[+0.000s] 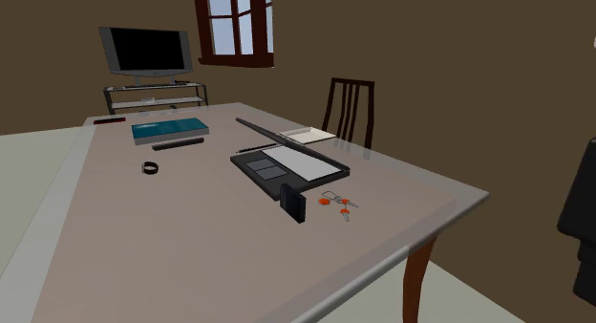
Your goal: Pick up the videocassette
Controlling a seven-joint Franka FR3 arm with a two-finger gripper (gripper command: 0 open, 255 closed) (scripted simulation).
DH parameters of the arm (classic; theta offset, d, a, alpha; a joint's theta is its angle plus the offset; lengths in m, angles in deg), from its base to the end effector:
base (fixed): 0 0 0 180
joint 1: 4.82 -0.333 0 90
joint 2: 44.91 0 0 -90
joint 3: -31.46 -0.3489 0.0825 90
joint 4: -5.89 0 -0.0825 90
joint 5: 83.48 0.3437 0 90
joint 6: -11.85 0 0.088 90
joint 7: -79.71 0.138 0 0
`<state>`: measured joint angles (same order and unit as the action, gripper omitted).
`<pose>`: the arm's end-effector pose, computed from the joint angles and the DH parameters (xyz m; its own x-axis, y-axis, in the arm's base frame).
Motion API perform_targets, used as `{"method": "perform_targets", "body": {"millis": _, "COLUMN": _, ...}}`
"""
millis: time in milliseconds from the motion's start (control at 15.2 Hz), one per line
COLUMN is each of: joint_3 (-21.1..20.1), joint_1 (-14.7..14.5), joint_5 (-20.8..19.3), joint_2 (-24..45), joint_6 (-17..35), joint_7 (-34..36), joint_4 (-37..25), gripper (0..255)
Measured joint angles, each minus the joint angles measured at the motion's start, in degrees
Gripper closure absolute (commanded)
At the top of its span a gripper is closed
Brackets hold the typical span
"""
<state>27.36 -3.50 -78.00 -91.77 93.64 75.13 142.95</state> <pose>0.2122 0.0318 0.5630 0.9834 0.1113 -0.1434 0.1043 -0.9930 -0.0551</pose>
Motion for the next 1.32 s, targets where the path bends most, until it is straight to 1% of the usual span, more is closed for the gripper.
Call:
{"method": "perform_targets", "body": {"millis": 66, "joint_3": 0.0, "joint_1": 0.0, "joint_5": 0.0, "joint_2": 0.0, "joint_6": 0.0, "joint_7": 0.0, "joint_4": 0.0, "gripper": 0}}
{"method": "perform_targets", "body": {"millis": 198, "joint_3": -0.7, "joint_1": -0.1, "joint_5": 0.5, "joint_2": 2.2, "joint_6": 1.6, "joint_7": 0.6, "joint_4": -0.6, "gripper": 0}}
{"method": "perform_targets", "body": {"millis": 594, "joint_3": -4.0, "joint_1": -0.6, "joint_5": 2.3, "joint_2": 13.5, "joint_6": 9.0, "joint_7": 3.2, "joint_4": -5.1, "gripper": 0}}
{"method": "perform_targets", "body": {"millis": 1056, "joint_3": -7.7, "joint_1": -1.0, "joint_5": 2.5, "joint_2": 28.9, "joint_6": 15.1, "joint_7": 7.1, "joint_4": -15.3, "gripper": 0}}
{"method": "perform_targets", "body": {"millis": 1320, "joint_3": -9.7, "joint_1": -1.6, "joint_5": 1.5, "joint_2": 38.3, "joint_6": 18.1, "joint_7": 9.9, "joint_4": -21.9, "gripper": 0}}
